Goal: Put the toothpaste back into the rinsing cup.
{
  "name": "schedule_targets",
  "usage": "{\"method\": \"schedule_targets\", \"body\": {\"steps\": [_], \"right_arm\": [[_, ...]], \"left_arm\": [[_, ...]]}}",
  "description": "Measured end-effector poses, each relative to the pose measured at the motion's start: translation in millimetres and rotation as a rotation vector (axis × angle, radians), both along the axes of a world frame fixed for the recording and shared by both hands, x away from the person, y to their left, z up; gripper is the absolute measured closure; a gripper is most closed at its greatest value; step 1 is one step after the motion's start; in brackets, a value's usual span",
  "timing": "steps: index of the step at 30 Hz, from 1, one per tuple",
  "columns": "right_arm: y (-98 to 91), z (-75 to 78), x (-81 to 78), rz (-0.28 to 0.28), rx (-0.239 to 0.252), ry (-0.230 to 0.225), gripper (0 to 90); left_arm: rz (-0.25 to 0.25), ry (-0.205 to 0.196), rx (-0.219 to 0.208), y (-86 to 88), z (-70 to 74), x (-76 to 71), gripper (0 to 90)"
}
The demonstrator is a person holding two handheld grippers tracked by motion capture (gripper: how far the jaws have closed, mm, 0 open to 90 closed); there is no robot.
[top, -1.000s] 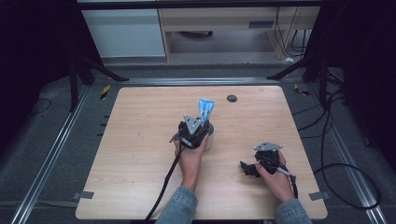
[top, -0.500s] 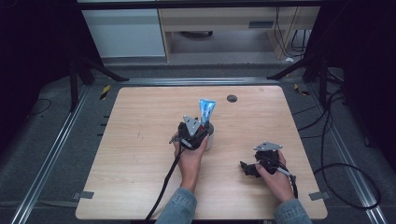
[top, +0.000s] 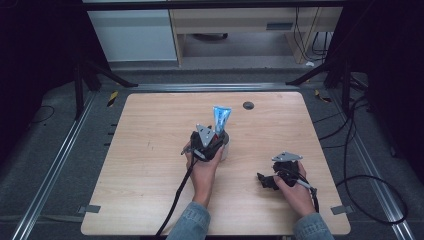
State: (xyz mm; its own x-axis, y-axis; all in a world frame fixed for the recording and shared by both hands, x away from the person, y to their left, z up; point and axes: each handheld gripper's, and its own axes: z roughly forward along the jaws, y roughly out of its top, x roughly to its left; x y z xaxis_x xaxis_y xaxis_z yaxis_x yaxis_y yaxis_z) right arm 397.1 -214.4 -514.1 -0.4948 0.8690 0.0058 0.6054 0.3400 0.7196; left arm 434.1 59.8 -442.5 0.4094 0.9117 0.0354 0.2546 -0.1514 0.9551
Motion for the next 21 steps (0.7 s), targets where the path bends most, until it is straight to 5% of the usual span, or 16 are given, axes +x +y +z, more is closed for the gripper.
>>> {"method": "schedule_targets", "body": {"steps": [21], "right_arm": [[0.0,0.0,0.1,0.001,-0.001,-0.001,0.4]], "left_arm": [[-0.066,0.012,-0.001,10.1,11.9,-10.1,30.6]]}}
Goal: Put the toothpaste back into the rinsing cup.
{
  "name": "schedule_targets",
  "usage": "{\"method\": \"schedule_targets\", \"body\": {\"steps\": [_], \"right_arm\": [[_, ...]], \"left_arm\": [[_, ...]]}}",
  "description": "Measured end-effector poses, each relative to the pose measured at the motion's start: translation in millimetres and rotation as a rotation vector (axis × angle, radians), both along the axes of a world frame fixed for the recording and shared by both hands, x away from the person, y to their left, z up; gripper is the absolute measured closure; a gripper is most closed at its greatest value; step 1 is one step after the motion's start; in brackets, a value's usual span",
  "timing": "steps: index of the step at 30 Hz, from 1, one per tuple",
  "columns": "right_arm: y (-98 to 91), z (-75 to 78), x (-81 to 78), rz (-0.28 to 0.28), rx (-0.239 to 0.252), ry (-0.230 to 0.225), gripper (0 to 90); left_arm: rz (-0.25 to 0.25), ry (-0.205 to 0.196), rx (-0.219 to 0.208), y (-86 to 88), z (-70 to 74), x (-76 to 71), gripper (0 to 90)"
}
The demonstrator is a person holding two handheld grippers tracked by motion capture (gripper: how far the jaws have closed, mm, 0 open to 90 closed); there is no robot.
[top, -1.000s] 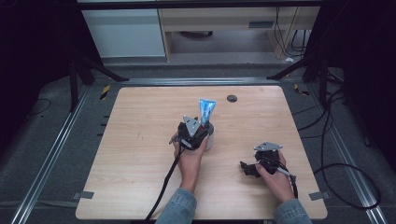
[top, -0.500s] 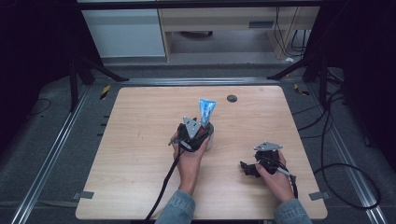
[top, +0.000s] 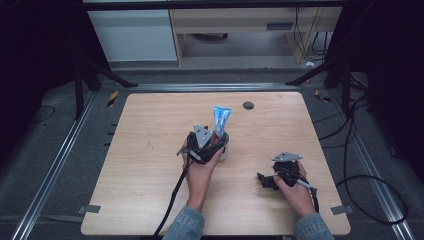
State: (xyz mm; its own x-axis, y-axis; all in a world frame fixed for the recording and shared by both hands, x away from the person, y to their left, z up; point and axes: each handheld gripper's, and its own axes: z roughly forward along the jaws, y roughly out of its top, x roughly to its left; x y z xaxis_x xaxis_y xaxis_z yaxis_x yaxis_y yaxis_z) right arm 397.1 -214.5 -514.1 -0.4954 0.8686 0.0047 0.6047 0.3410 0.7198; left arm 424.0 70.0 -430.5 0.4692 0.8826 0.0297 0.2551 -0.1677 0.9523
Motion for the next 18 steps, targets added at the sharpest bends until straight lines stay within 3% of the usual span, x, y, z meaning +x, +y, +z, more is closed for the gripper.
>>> {"method": "schedule_targets", "body": {"steps": [2,4,9,12,15,18], "right_arm": [[-1.0,-1.5,1.1,0.009,-0.021,-0.022,0.4],[0.1,0.0,-0.1,-0.002,0.000,0.000,0.4],[0.1,0.0,-0.1,-0.001,-0.001,0.000,0.4],[-0.5,-0.8,0.6,0.004,-0.012,-0.013,0.4],[-0.5,-0.8,0.6,0.004,-0.011,-0.012,0.5],[-0.4,-0.9,0.5,0.002,-0.011,-0.012,0.5]], "left_arm": [[-0.005,0.001,0.008,1.8,2.1,-1.2,28.6],[-0.012,0.006,0.013,4.6,4.4,-2.1,26.1],[-0.050,0.047,0.039,10.7,9.2,-3.8,19.3],[-0.087,0.087,0.029,14.2,10.0,-3.8,16.0],[-0.097,0.107,0.073,17.4,11.1,-5.5,14.0],[-0.129,0.137,0.064,23.3,13.3,-7.5,11.6]]}}
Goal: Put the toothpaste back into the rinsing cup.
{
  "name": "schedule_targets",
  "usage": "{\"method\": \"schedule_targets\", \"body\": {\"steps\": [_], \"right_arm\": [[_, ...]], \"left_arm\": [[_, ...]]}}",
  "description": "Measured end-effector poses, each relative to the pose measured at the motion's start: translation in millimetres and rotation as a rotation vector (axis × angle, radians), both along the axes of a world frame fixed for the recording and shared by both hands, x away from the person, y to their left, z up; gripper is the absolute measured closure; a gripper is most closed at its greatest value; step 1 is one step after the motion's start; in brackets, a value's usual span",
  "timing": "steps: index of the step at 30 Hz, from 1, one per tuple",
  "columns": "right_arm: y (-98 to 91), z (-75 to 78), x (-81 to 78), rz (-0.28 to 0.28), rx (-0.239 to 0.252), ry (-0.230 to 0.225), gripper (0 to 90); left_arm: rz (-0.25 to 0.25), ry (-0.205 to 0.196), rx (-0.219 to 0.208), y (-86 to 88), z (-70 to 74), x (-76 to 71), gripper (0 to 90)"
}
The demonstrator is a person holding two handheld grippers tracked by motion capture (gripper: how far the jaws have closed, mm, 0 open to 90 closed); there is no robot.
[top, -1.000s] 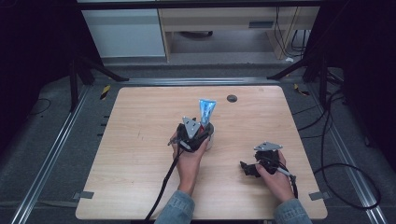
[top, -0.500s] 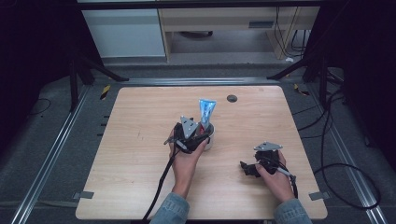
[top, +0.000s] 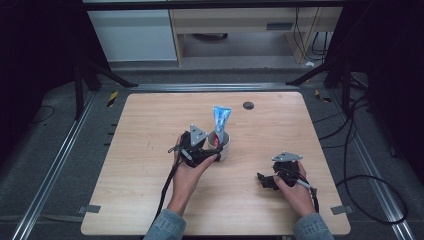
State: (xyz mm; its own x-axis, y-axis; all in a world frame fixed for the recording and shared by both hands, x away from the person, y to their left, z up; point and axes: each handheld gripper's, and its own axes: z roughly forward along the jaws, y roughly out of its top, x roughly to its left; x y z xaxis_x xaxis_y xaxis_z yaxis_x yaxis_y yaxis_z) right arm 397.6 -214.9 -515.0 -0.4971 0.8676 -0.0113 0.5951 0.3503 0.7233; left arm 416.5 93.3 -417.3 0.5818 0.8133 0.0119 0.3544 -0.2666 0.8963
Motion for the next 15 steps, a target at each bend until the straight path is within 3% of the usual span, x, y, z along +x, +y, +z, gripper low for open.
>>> {"method": "schedule_targets", "body": {"steps": [6,11,15], "right_arm": [[0.6,0.0,-0.5,-0.006,0.002,0.001,0.4],[0.9,0.0,-0.7,-0.008,0.005,0.002,0.5],[0.9,0.1,-0.7,-0.007,0.004,0.002,0.4]], "left_arm": [[-0.028,0.044,-0.006,19.8,6.0,-1.8,8.5],[-0.020,0.068,0.045,43.4,3.6,-3.9,7.0],[0.003,0.089,0.093,64.8,-6.2,-5.8,6.6]]}}
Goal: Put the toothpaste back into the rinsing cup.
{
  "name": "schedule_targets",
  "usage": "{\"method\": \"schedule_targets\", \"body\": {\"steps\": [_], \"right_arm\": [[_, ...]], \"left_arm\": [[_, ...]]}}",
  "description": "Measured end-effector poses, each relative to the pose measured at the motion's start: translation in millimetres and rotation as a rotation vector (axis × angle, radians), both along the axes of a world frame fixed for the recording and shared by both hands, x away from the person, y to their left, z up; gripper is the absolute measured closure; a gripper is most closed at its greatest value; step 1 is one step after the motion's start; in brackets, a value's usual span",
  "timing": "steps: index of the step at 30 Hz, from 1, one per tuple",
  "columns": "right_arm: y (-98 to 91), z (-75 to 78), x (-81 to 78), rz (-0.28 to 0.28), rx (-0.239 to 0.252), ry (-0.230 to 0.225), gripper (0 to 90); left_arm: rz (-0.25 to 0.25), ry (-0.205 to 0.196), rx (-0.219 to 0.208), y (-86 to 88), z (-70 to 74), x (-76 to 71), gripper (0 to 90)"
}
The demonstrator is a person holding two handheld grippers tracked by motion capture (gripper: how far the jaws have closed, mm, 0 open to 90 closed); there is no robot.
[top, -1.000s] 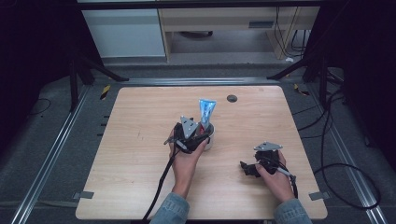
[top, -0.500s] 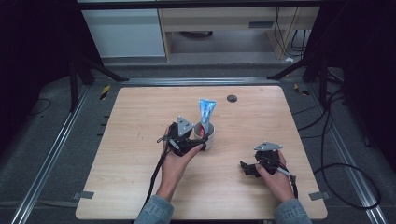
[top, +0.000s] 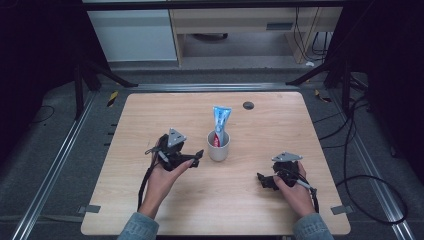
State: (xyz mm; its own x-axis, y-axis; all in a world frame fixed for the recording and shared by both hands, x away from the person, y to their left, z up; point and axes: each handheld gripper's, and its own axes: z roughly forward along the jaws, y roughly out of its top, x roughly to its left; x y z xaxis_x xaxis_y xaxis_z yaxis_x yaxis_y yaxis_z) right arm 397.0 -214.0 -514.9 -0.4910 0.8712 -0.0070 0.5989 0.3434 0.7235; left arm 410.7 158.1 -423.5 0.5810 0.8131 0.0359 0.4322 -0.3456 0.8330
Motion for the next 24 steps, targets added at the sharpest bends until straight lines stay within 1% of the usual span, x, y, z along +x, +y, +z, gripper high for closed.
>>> {"method": "schedule_targets", "body": {"steps": [1,3,4,6,7,8,11,12,14,15,18,21,22,24], "right_arm": [[0.1,0.0,-0.1,-0.001,0.001,0.001,0.4],[0.0,0.0,0.0,0.000,0.000,0.000,0.4],[0.0,0.0,0.0,0.000,0.000,0.000,0.4],[0.1,0.0,-0.1,-0.001,0.001,0.001,0.4],[0.1,0.0,-0.1,-0.001,0.001,0.001,0.4],[0.2,0.0,-0.1,-0.002,0.001,0.001,0.4],[0.5,-0.2,-0.2,-0.004,0.003,0.000,0.4],[0.5,-0.2,-0.2,-0.004,0.003,0.000,0.4],[0.5,-0.2,-0.2,-0.004,0.003,0.000,0.4],[0.5,-0.2,-0.1,-0.003,0.001,-0.002,0.4],[1.0,-0.2,-0.4,-0.008,0.003,0.000,0.4],[0.9,-0.2,-0.3,-0.006,0.002,-0.002,0.4],[0.9,-0.2,-0.3,-0.006,0.002,-0.002,0.4],[1.0,-0.2,-0.4,-0.008,0.004,0.000,0.4]], "left_arm": [[0.011,0.008,0.012,5.9,-3.4,-0.3,6.6],[0.030,0.028,0.003,18.5,-11.2,-0.6,6.6],[0.038,0.037,0.008,24.8,-15.2,-0.8,6.3],[0.069,0.044,0.032,36.8,-23.5,-1.0,6.3],[0.086,0.054,0.030,42.6,-27.9,-1.3,6.4],[0.097,0.066,0.028,48.1,-32.6,-1.4,6.4],[0.127,0.120,0.049,61.9,-47.5,-1.4,6.3],[0.135,0.131,0.059,66.5,-52.3,-1.7,6.3],[0.162,0.153,0.056,75.4,-61.6,-2.5,6.3],[0.172,0.160,0.050,80.2,-65.4,-2.6,6.3],[0.212,0.172,0.037,93.8,-71.1,-1.4,6.5],[0.257,0.173,0.063,109.9,-76.0,3.1,6.5],[0.272,0.177,0.060,115.1,-78.0,4.2,6.5],[0.295,0.188,0.042,123.6,-81.3,5.6,6.5]]}}
